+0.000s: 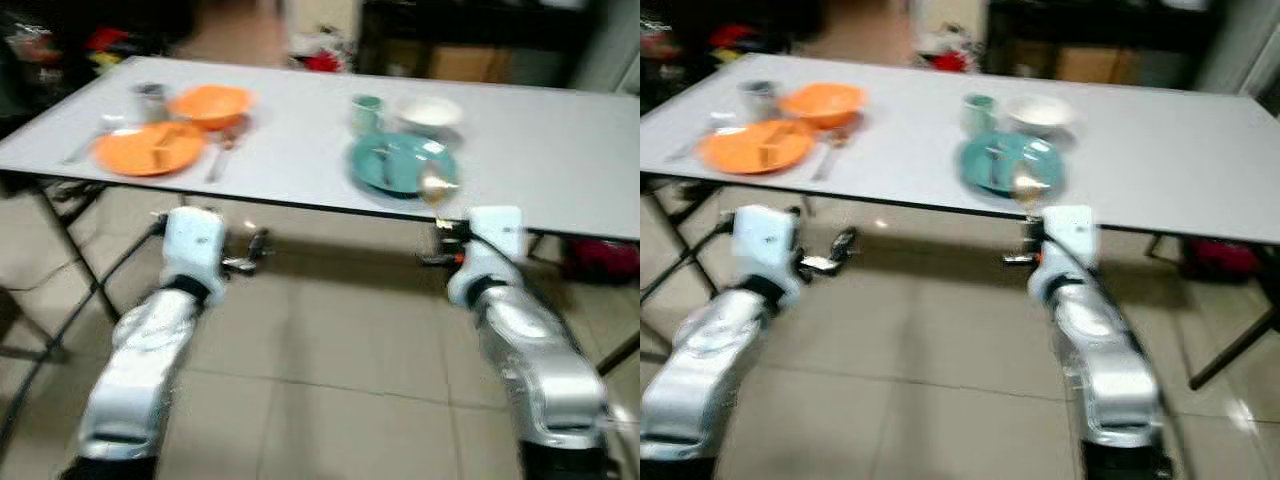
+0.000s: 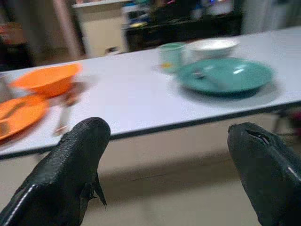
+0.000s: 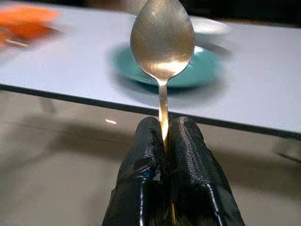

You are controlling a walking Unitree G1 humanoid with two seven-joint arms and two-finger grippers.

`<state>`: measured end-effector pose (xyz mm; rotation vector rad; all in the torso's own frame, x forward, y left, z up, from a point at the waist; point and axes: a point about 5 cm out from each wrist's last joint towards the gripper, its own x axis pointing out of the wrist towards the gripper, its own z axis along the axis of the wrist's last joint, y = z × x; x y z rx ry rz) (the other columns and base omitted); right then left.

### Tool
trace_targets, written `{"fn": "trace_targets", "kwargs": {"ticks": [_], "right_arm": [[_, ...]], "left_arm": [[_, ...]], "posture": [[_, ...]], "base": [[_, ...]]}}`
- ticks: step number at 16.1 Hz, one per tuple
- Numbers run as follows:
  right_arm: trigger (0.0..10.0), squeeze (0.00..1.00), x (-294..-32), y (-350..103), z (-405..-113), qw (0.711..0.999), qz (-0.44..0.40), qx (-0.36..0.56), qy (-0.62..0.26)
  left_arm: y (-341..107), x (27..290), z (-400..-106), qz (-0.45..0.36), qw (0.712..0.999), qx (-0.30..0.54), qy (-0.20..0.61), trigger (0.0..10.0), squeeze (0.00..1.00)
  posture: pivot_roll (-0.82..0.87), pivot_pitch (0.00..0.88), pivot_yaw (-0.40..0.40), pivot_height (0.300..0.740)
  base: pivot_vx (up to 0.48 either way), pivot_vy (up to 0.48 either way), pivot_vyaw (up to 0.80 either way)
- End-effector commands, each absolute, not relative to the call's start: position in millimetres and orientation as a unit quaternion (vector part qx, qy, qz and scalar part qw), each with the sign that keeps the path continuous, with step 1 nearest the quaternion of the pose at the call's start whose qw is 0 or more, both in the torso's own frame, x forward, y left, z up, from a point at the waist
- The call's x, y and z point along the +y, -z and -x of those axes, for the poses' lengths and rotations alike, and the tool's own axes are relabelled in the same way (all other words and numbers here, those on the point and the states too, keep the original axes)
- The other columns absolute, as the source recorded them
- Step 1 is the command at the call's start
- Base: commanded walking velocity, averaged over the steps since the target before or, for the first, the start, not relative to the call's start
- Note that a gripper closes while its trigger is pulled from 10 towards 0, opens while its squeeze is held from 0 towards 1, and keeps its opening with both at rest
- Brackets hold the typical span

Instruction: Setting the table

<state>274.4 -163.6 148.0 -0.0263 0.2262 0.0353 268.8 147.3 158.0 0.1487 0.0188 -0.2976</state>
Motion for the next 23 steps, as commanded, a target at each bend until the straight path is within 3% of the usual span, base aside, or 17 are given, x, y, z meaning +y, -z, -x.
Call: {"fn": "trace_targets", "kwargs": {"ticks": [1, 21, 23], "right_arm": [[10.0, 0.00, -152.7, -155.6, -277.8, 0.995, 0.006, 0.097, -0.038], [10.0, 0.00, -154.2, -152.1, -286.3, 0.993, 0.019, 0.109, -0.048], [10.0, 0.00, -154.7, -151.7, -287.0, 0.992, 0.022, 0.110, -0.048]], "left_arm": [[-156.9, 157.3, -267.7, -0.083, 0.987, 0.016, 0.135, 10.0, 0.00], [-156.6, 153.1, -268.7, -0.094, 0.982, 0.015, 0.161, 10.0, 0.00], [-156.2, 152.1, -268.9, -0.095, 0.982, 0.016, 0.165, 10.0, 0.00]], "posture": [[0.12, 0.000, -0.009, 0.740], [0.11, 0.000, 0.004, 0.740], [0.10, 0.000, 0.009, 0.740]], "base": [[0.341, 0.000, 0.00], [0.343, 0.000, 0.00], [0.349, 0.000, -0.65]]}}
